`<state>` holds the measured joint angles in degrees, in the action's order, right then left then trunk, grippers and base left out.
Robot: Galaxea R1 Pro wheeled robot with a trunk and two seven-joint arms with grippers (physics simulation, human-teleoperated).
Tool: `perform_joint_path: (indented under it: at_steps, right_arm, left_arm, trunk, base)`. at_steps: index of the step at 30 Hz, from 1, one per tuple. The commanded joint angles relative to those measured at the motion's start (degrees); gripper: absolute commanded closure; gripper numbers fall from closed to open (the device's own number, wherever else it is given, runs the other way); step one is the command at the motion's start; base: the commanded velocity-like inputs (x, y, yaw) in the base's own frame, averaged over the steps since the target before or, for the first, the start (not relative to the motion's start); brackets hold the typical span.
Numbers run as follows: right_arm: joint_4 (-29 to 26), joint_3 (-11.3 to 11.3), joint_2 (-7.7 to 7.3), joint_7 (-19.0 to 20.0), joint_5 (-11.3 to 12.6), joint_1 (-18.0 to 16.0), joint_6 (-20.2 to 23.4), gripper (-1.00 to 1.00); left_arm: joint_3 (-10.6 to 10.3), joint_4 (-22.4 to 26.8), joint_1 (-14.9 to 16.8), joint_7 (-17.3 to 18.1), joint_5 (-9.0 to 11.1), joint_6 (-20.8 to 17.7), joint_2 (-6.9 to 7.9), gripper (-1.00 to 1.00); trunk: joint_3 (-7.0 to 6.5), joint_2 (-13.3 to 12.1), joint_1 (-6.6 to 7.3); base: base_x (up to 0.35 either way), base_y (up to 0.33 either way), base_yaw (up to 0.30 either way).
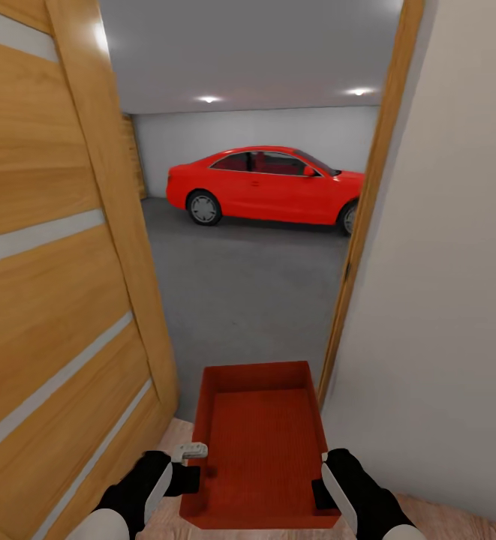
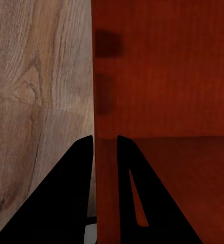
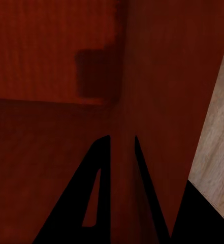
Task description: Move the two storage containers from the living room to the garage. In the garage, place one container on the floor and stack the other container on top of it (either order is fine).
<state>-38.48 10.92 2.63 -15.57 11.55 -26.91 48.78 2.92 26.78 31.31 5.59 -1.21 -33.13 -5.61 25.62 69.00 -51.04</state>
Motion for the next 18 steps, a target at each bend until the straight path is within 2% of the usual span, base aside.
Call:
perform_joint_path:
  at_steps: [1,6,18]
  right_arm:
    - [-0.12,0.07,0.8,-0.25,3.74,-0.06,-0.48,1.0]
    - [-0.11,0.07,0.8,-0.25,3.74,-0.07,-0.48,1.0]
    - [-0.11,0.07,0.8,-0.25,3.74,-0.07,-0.49,1.0]
  left_arm:
    - [0.07,0.05,-0.02,0.2,0.95,-0.36,-0.1,1.0]
    - [0.08,0.06,-0.02,0.17,0.89,-0.36,-0.1,1.0]
    - [0.07,0.05,-0.02,0.16,0.86,-0.36,-0.1,1.0]
  trunk:
    - [0.06,0.04,0.0]
    - [0.06,0.04,0.0]
    - [-0.22,0.04,0.0]
  base:
    - [0.0,0.312,0.0]
    - [0.0,0.282,-0.042]
    - [0.0,0.027,-0.25]
